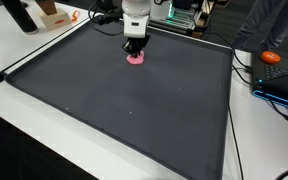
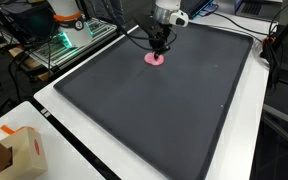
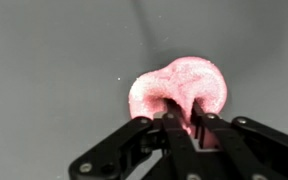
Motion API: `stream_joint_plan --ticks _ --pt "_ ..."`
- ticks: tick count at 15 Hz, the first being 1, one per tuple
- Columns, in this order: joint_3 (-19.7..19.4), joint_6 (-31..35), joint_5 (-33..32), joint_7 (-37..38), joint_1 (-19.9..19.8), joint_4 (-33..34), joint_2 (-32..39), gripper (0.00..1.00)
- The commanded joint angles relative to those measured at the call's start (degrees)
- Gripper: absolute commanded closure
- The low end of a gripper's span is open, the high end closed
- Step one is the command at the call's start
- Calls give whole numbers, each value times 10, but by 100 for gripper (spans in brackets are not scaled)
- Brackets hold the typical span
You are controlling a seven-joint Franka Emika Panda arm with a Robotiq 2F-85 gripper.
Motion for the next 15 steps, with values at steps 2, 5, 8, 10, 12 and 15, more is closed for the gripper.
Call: stream_joint_plan --ticks 2,5,8,10,12,15 --pt "5 -59 25 35 -2 16 -6 43" --pt "9 -114 47 58 -2 49 -5 20" --pt "8 -159 44 87 7 95 13 0" --pt "10 -185 32 101 16 124 33 0" --pt "13 -210 16 111 28 148 55 0" --pt "16 -247 -13 130 49 183 90 0"
